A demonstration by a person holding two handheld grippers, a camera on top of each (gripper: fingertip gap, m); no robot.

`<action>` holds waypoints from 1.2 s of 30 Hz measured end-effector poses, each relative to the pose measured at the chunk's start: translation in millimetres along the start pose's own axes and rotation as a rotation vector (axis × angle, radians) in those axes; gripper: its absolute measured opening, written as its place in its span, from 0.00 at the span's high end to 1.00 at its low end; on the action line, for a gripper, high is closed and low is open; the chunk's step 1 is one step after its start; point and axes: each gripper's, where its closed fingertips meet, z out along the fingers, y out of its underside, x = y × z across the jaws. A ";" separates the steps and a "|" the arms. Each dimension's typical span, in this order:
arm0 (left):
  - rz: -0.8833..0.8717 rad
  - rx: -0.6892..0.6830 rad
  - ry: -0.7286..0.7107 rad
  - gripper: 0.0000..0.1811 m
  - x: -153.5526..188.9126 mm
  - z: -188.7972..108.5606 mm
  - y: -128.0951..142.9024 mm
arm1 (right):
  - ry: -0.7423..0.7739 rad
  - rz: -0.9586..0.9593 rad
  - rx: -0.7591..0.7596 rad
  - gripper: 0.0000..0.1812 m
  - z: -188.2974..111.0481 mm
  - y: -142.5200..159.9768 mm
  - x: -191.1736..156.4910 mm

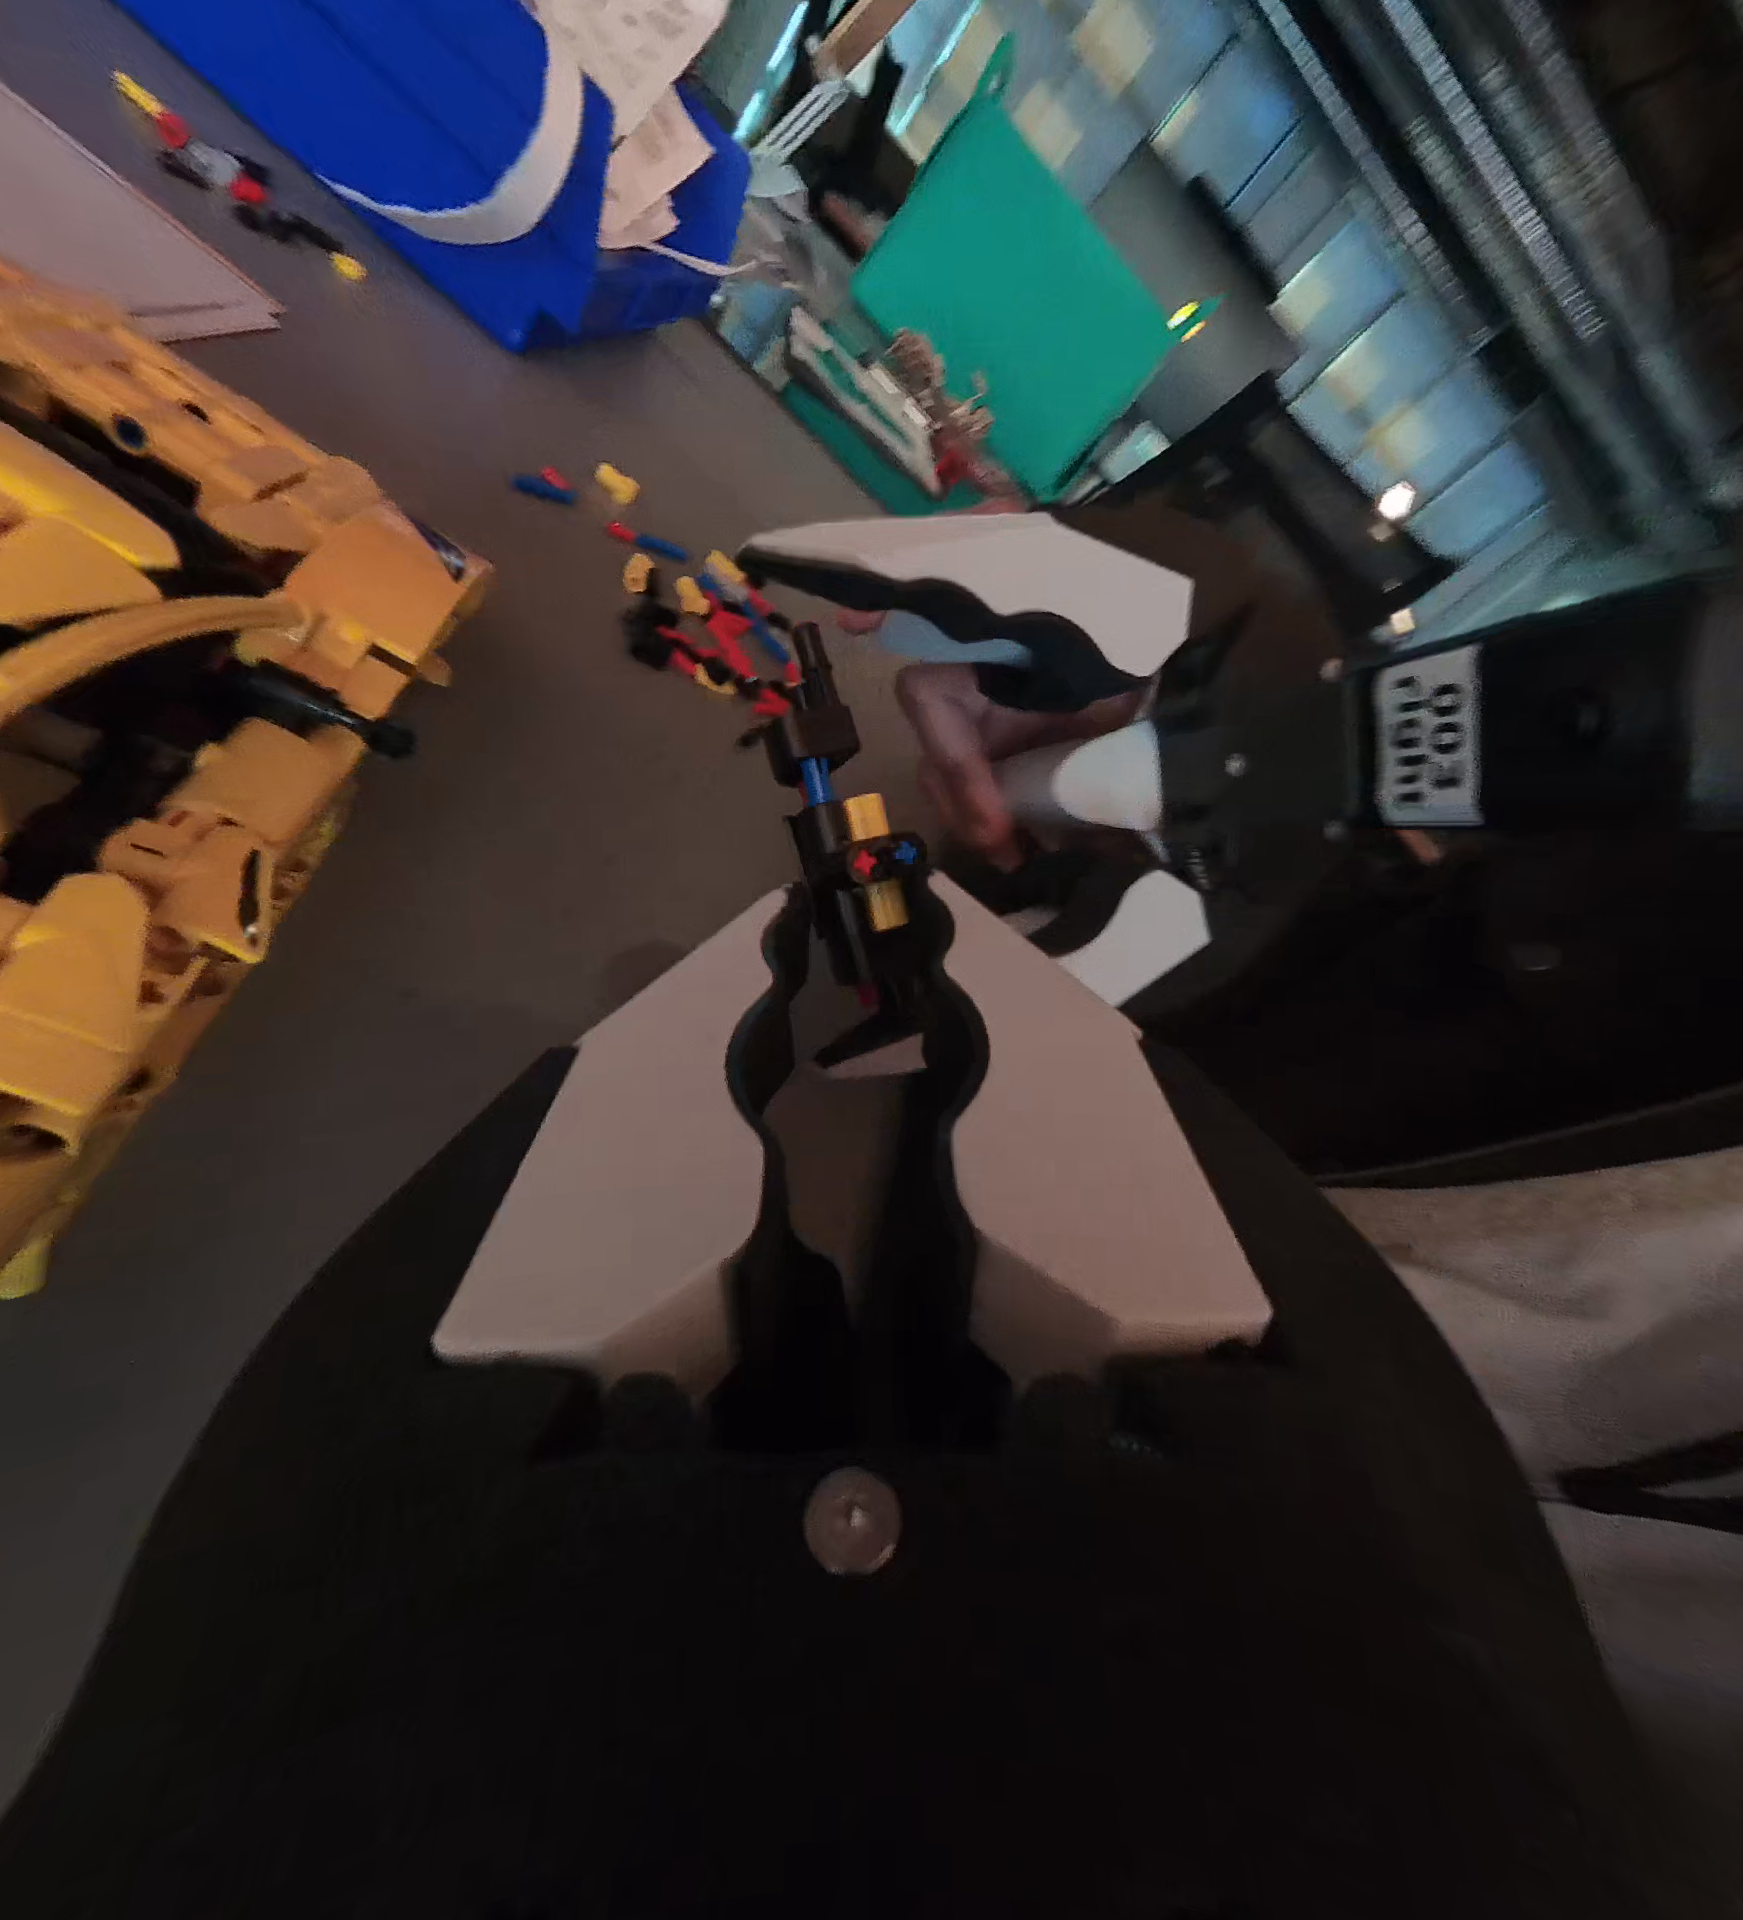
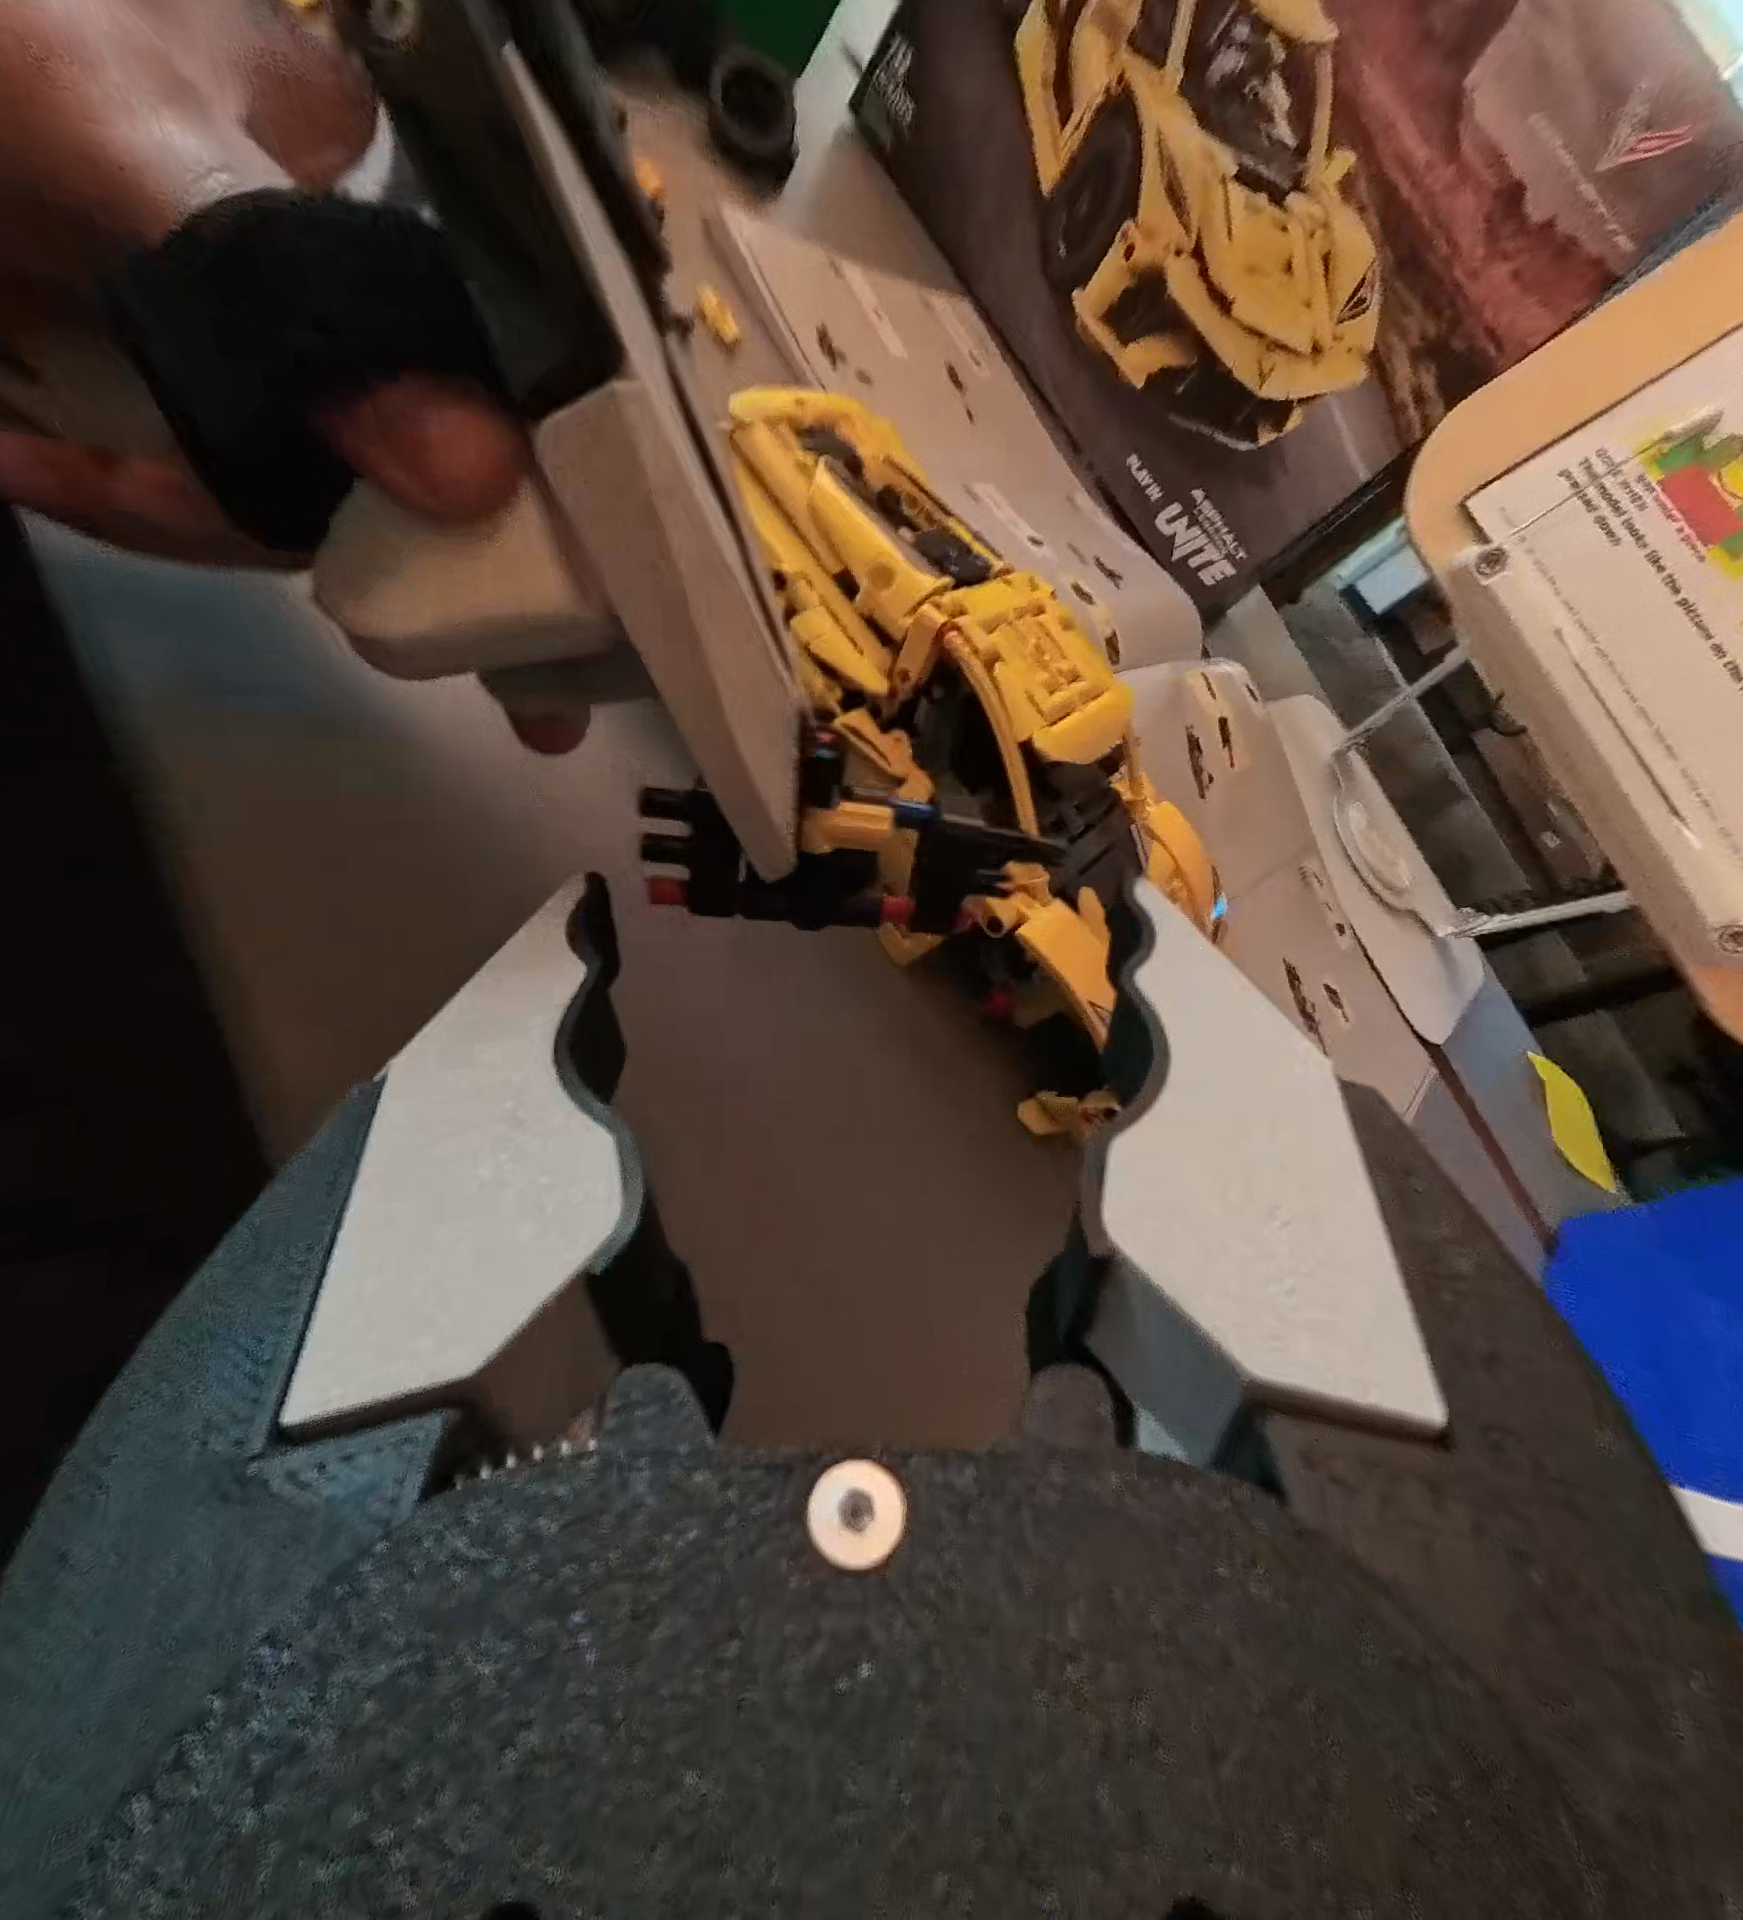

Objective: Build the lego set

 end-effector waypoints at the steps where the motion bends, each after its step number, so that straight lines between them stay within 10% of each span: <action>1: 0.047 -0.019 -0.046 0.90 -2.7 1.3 2.3 | -0.005 -0.019 -0.020 0.48 1.1 0.1 -3.2; 8: 0.208 -0.068 -0.176 0.90 -6.2 6.6 7.3 | 0.030 -0.120 -0.039 0.64 1.1 -4.3 -8.6; 36: 0.142 0.032 -0.262 0.91 -12.9 4.0 -5.3 | 0.071 0.071 0.000 0.66 11.4 -6.2 -0.4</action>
